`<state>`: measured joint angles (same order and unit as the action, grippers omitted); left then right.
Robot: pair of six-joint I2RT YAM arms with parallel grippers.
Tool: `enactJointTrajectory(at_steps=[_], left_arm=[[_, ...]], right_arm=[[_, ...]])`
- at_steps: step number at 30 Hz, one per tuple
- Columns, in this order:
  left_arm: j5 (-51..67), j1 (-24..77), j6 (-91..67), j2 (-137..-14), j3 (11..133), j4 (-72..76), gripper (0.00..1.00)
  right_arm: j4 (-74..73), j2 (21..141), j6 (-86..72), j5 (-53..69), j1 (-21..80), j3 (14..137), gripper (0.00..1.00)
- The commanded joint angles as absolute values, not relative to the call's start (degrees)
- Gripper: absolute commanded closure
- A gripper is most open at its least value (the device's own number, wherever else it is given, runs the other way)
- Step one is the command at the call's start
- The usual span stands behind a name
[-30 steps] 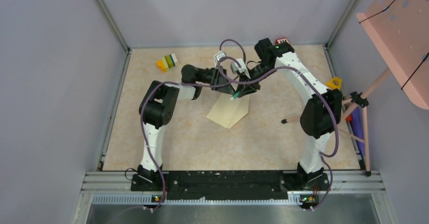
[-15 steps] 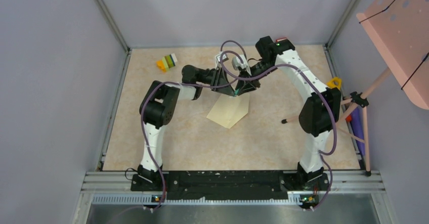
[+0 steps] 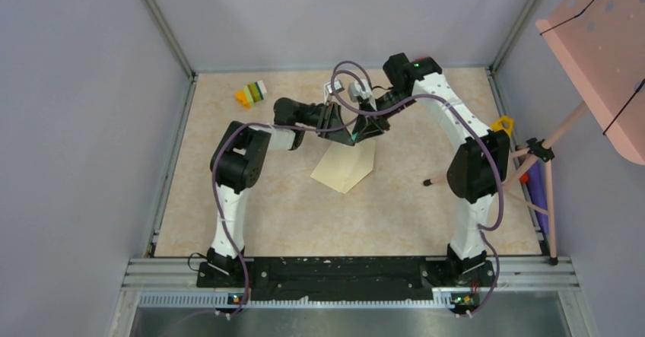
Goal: Place the letter into the envelope and seal it
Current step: Place the solid glue at the center of the board.
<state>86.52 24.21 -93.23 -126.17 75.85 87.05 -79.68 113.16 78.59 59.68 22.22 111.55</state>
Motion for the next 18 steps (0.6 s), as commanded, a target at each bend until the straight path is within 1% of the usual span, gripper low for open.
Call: enactJointTrajectory(at_steps=[1, 2, 3, 4, 5, 7, 10, 11, 13, 15, 17, 18], left_arm=[[83.69, 23.1, -95.09, -126.71, 78.06, 92.81, 0.9], [83.07, 22.42, -95.29, -126.88, 78.08, 92.81, 0.9], [82.6, 21.79, -95.62, -126.93, 78.08, 92.81, 0.89], [82.11, 21.15, -95.66, -126.88, 77.89, 92.81, 0.89], [81.73, 20.57, -95.69, -126.71, 77.62, 92.79, 0.89], [80.99, 19.47, -95.7, -126.37, 77.04, 92.75, 0.9], [80.2, 17.96, -93.89, -125.2, 76.24, 89.96, 0.91], [79.92, 17.48, -91.98, -124.66, 75.89, 87.47, 0.93], [78.79, 16.3, -84.12, -122.62, 74.69, 77.4, 0.95], [76.51, 15.4, -68.93, -119.11, 73.83, 58.16, 0.97], [71.07, 15.08, -41.72, -115.17, 76.95, 23.04, 0.98], [65.32, 15.26, -29.27, -113.89, 79.83, 8.52, 0.98]], right_arm=[[-74.27, 111.99, 75.86, 58.83, 21.61, 113.33, 0.72], [-72.5, 111.38, 73.65, 58.45, 21.51, 112.76, 0.58], [-70.57, 110.4, 71.42, 58.04, 21.27, 112.13, 0.34], [-68.8, 109.35, 69.74, 57.7, 21.04, 111.27, 0.18], [-66.05, 108.17, 67.66, 57.26, 20.79, 109.67, 0.07], [-60.62, 105.49, 63.38, 56.34, 20.05, 106.92, 0.03], [-55.53, 102.86, 58.16, 53.48, 19.48, 104.75, 0.01], [-54.16, 101.88, 56.76, 52.41, 19.32, 103.53, 0.01], [-50.44, 98.89, 53.87, 49.3, 19.3, 99.98, 0.01], [-47.78, 95.97, 53.6, 46.96, 19.24, 95.84, 0.01], [-44.93, 92.99, 52.18, 44.01, 19.14, 91.33, 0.01], [-43.62, 91.69, 51.75, 42.36, 19.09, 89.28, 0.01]])
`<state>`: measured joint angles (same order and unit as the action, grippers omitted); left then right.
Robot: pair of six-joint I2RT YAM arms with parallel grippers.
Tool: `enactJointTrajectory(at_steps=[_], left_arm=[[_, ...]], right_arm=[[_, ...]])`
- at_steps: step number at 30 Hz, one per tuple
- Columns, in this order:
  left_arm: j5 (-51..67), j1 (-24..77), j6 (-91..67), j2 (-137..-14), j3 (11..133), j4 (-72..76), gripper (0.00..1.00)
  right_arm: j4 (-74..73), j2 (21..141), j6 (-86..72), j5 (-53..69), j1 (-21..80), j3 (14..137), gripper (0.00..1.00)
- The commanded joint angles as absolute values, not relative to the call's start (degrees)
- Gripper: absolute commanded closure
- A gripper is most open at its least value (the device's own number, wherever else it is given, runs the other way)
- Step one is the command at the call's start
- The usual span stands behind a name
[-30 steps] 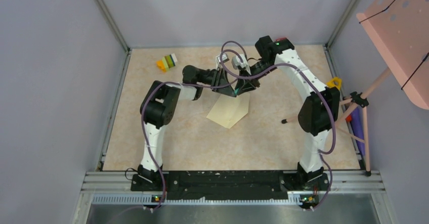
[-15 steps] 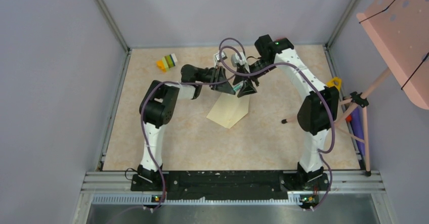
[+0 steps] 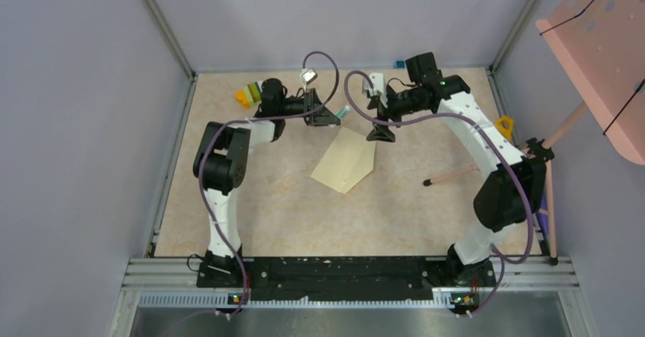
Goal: Place the letter into the envelope and seal it
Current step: Place the solid glue at the center of the board.
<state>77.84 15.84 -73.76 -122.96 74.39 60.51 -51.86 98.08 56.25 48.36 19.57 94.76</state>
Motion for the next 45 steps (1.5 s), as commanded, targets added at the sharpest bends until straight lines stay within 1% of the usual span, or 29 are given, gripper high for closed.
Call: enactJointTrajectory(at_steps=[1, 3, 6, 8, 11, 15, 17, 21, 24, 28, 30, 34, 38, 41, 45], left_arm=[[62.9, 15.24, -23.74, -113.34, 81.84, 0.37, 0.98], [59.0, 14.4, -22.61, -112.54, 82.12, -2.4, 0.97], [49.42, 13.48, -13.89, -110.95, 83.35, -12.52, 0.97], [42.13, 13.08, -9.24, -109.0, 82.16, -18.0, 0.97], [32.88, 12.22, -5.47, -106.91, 78.67, -21.11, 0.98], [23.38, 11.12, -4.53, -104.87, 73.64, -22.25, 0.97], [17.4, 11.16, -4.63, -103.78, 71.49, -21.74, 0.97], [9.07, 11.08, -5.83, -103.12, 69.11, -21.1, 0.98], [5.72, 11.1, -7.76, -104.13, 68.48, -21.28, 1.0], [2.53, 11.03, -9.64, -105.9, 68.77, -22.16, 0.99], [1.39, 11.1, -10.08, -105.92, 68.67, -22.24, 0.94], [1.2, 11.16, -10.23, -108.11, 69.94, -24.88, 0.72], [1.05, 11.16, -10.54, -110.17, 71.63, -27.04, 0.58], [0.62, 11.16, -10.72, -110.17, 71.76, -27.07, 0.49], [0.53, 11.16, -10.89, -110.4, 72.01, -27.33, 0.46]], right_arm=[[-42.08, 90.16, 51.07, 41.22, 19.16, 86.97, 0.01], [-38.88, 87.19, 49.72, 39.26, 19.12, 82.46, 0.01], [-34.73, 82.94, 48.11, 37.44, 19.16, 76.18, 0.01], [-31.8, 80.41, 46.94, 36.81, 19.11, 71.85, 0.01], [-27.92, 76.78, 45.22, 36.42, 19.12, 67.11, 0.01], [-22.64, 73.57, 43.15, 36.57, 19.09, 63.03, 0.01], [-22.0, 72.74, 43.09, 37.14, 19.18, 61.93, 0.01], [-21.52, 72.0, 43.31, 37.87, 19.3, 60.5, 0.01], [-21.53, 71.45, 43.9, 37.75, 19.35, 59.84, 0.01], [-21.04, 71.08, 44.03, 37.21, 19.51, 59.12, 0.01], [-20.95, 71.17, 44.12, 36.8, 19.45, 58.91, 0.01], [-20.82, 71.36, 44.21, 36.39, 19.54, 58.97, 0.01], [-20.75, 71.46, 44.21, 35.81, 19.52, 59.17, 0.01], [-20.83, 71.42, 44.3, 35.68, 19.53, 59.15, 0.01], [-20.76, 71.37, 44.3, 35.62, 19.57, 59.45, 0.01]])
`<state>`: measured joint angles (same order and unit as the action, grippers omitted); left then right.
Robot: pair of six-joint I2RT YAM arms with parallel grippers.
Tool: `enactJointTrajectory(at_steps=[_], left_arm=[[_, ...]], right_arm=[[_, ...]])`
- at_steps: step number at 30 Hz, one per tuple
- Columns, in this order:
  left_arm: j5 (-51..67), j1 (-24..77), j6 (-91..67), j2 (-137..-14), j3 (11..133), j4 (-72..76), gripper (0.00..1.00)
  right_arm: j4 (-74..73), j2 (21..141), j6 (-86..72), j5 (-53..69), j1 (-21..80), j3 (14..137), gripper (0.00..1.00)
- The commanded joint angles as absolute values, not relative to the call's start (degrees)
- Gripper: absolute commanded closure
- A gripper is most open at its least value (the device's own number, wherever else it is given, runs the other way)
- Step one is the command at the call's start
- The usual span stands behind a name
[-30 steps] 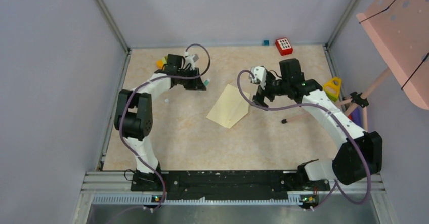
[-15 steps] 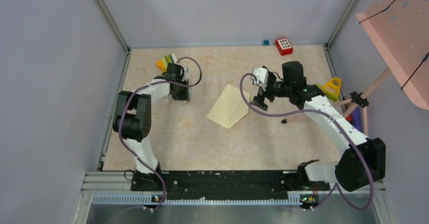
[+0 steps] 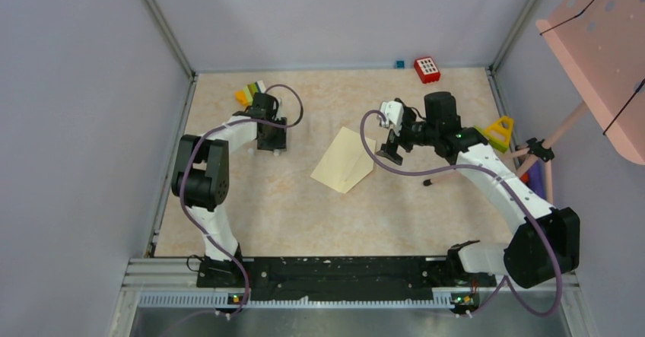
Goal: Place the letter into the envelope and seal it
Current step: Place the solid glue at the center of the board, then seal the envelope flap on the envelope.
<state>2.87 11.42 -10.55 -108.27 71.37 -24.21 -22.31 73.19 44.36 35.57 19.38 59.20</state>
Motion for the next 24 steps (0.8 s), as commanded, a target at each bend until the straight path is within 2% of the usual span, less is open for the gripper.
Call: enactJointTrajectory(at_steps=[1, 8, 17, 21, 24], left_arm=[[0.53, 11.15, -10.9, -110.46, 72.0, -27.33, 0.46], [0.54, 11.16, -10.82, -108.44, 71.84, -26.39, 0.32], [3.39, 11.52, -7.97, -99.87, 76.01, -26.02, 0.24], [3.59, 14.29, -6.79, -99.29, 79.18, -26.8, 0.23], [3.9, 17.33, -6.86, -100.57, 80.32, -26.92, 0.23]], right_arm=[[-20.78, 71.39, 44.3, 35.55, 19.54, 59.49, 0.01], [-18.74, 72.68, 39.68, 32.29, 19.53, 59.76, 0.01], [-13.29, 74.38, 26.35, 18.8, 19.49, 55.3, 0.02], [-13.43, 77.01, 20.36, 13.91, 19.36, 53.81, 0.09], [-15.05, 79.9, 16.38, 12.29, 18.97, 54.35, 0.18]])
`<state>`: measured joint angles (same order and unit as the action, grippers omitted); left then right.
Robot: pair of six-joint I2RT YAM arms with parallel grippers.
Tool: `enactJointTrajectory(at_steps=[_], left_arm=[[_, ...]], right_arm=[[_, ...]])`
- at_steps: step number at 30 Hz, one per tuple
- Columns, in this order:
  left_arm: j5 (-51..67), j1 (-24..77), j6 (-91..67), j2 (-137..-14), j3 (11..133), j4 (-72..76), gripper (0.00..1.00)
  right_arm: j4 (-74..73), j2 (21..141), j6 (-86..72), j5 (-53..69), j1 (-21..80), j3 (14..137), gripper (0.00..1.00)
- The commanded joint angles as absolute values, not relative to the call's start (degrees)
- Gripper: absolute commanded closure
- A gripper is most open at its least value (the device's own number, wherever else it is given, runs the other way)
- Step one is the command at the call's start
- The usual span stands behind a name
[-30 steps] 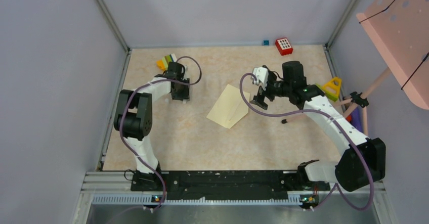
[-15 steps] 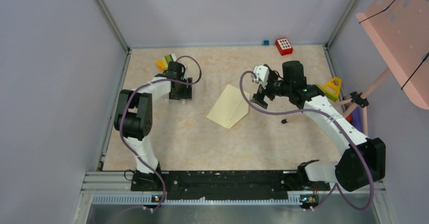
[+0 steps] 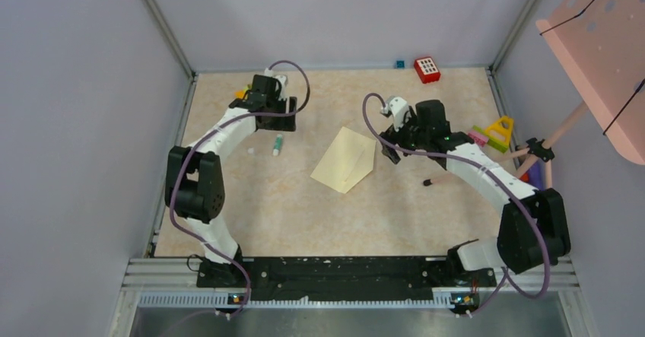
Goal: Place the letter into the envelope and seal it
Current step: Seal the envelope flap on the envelope.
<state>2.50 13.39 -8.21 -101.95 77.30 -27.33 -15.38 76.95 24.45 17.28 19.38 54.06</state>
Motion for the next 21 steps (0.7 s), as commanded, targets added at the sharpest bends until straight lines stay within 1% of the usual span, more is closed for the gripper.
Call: enactJointTrajectory(at_steps=[1, 3, 5, 9, 10, 16, 21], left_arm=[[4.17, 18.33, -7.28, -101.26, 80.47, -26.9, 0.23], [4.91, 20.21, -8.37, -103.33, 80.79, -26.89, 0.23], [6.1, 21.64, -9.97, -105.88, 81.15, -26.78, 0.23], [8.32, 22.98, -12.57, -110.3, 81.4, -25.78, 0.24], [8.86, 23.16, -12.91, -111.1, 81.46, -25.52, 0.25], [10.15, 24.06, -15.01, -113.5, 80.65, -23.65, 0.27], [12.01, 24.9, -16.28, -114.35, 79.61, -23.25, 0.29]], right_arm=[[-16.2, 81.08, 15.33, 12.72, 18.92, 54.96, 0.26], [-18.19, 83.32, 12.88, 13.49, 18.83, 56.15, 0.41], [-19.39, 85.66, 10.08, 14.46, 18.66, 56.98, 0.6], [-19.7, 88.05, 5.21, 13.74, 17.51, 57.1, 0.88], [-19.29, 88.43, 4.07, 13.57, 17.14, 56.79, 0.92], [-18.22, 93.6, -1.36, 18.57, 15.26, 57.07, 0.95], [-18.0, 97.41, -5.02, 21.92, 15.19, 58.75, 0.95]])
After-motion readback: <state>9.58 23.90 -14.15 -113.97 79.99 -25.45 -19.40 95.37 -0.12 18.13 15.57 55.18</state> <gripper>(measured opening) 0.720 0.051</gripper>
